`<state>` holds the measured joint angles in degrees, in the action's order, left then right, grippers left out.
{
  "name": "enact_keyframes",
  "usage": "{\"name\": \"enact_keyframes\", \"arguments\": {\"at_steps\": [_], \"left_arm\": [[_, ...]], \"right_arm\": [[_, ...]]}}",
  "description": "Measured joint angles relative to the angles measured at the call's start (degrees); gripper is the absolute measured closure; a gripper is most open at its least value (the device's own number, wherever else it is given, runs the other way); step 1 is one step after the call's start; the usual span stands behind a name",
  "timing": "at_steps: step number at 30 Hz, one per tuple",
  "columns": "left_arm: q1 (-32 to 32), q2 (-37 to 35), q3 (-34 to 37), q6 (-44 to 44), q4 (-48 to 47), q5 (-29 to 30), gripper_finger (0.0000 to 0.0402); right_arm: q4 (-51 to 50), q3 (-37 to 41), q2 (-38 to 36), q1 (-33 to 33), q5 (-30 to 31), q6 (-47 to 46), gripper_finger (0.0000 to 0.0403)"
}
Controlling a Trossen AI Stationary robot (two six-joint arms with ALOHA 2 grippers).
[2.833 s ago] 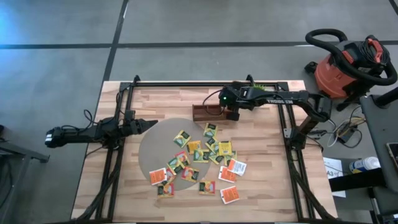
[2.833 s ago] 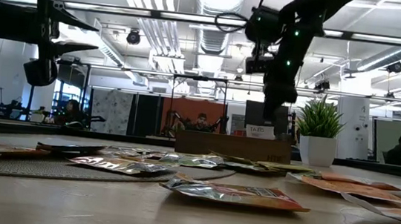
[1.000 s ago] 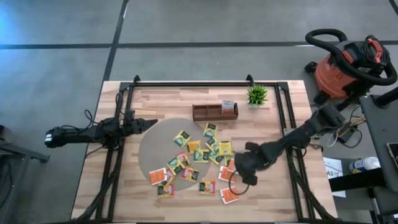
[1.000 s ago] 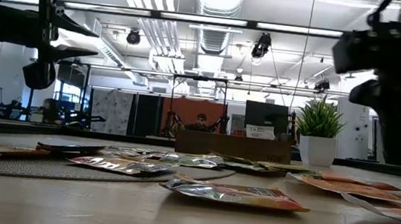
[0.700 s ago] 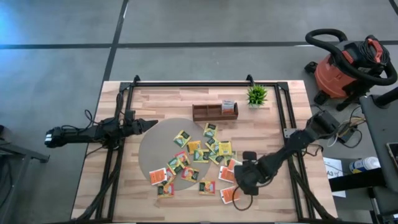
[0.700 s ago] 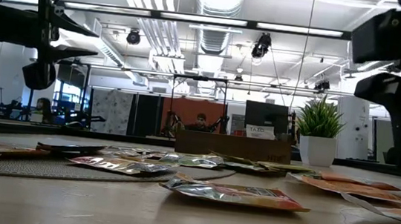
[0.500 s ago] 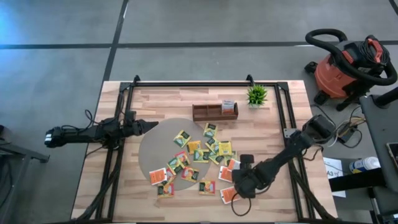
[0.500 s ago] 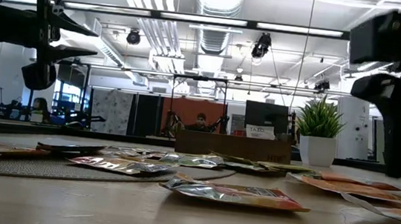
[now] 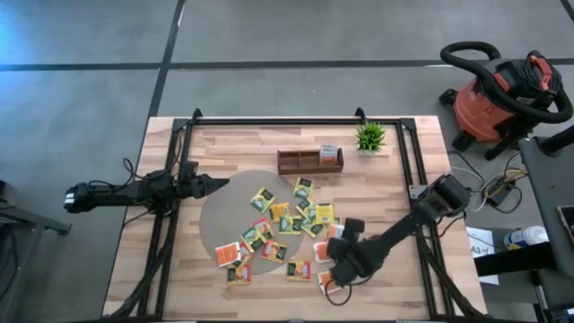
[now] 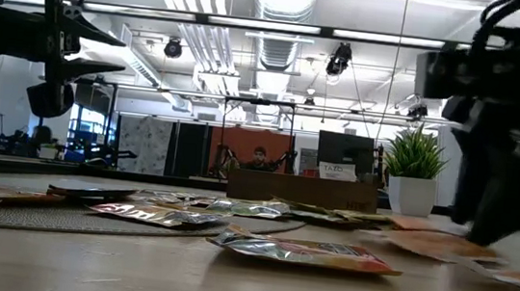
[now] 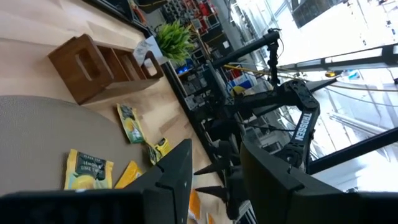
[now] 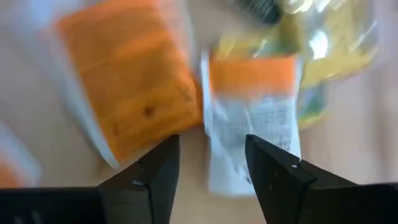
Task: Pick & Place Tea
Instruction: Put the orange tea sachet into the right compartment of the wooden organizer
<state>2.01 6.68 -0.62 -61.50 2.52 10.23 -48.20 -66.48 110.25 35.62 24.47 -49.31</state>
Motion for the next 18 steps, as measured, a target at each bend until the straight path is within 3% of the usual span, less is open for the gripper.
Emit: {"name": "enact_keyframes", "arguments": {"at_steps": [7, 16, 18], "left_arm": [[0.0, 0.41, 0.0, -0.27, -0.13, -0.76, 0.0271], [0.01, 0.67, 0.0, -1.16, -0.1, -0.79, 0.0271], [0.0, 0.67, 0.0, -1.42, -0.09, -0.78, 0.0271]], "right_arm": [[0.37, 0.25, 1.13, -2.79, -2.02, -4.13, 0.0267], [1.57, 0.37, 0.61, -5.52, -3.12, -3.9, 0.0383], [1.49, 0.53, -0.04, -5.82, -2.65, -5.11, 0.039]]}}
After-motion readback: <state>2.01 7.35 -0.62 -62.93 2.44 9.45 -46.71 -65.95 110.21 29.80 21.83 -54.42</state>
